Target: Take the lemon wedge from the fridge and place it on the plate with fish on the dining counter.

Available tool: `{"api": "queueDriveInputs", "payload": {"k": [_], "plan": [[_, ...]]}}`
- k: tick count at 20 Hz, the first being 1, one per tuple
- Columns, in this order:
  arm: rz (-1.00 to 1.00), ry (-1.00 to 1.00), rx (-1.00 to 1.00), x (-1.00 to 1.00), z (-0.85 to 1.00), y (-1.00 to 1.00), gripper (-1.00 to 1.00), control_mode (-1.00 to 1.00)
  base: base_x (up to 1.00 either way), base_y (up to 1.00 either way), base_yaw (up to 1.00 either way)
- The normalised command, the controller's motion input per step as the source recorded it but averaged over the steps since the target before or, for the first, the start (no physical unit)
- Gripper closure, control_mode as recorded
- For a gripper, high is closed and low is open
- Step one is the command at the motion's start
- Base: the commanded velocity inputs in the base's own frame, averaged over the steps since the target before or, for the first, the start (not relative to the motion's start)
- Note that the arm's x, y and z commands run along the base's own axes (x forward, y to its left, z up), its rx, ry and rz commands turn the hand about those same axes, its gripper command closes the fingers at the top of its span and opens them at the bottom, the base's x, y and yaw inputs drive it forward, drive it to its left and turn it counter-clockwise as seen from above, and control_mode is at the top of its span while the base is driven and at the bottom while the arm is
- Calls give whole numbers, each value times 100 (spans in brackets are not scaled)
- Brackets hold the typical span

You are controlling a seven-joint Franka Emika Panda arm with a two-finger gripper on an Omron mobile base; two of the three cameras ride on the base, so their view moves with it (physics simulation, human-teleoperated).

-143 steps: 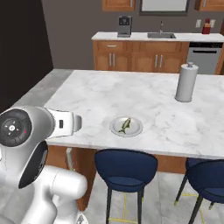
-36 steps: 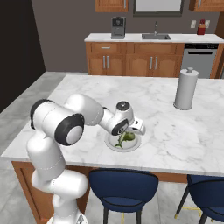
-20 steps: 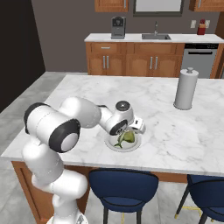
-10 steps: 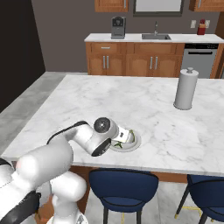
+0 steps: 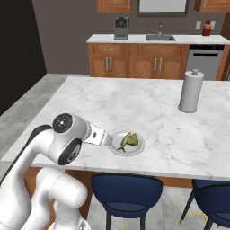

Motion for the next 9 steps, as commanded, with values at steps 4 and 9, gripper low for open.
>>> {"api": "queueDriveInputs", "payload": {"k": [4,9], "plan": [[0,14,-3,-100,100,66,-100,-100,0,0,0],[10,27,-11,-100,98,77,-100,-100,0,0,0]]}}
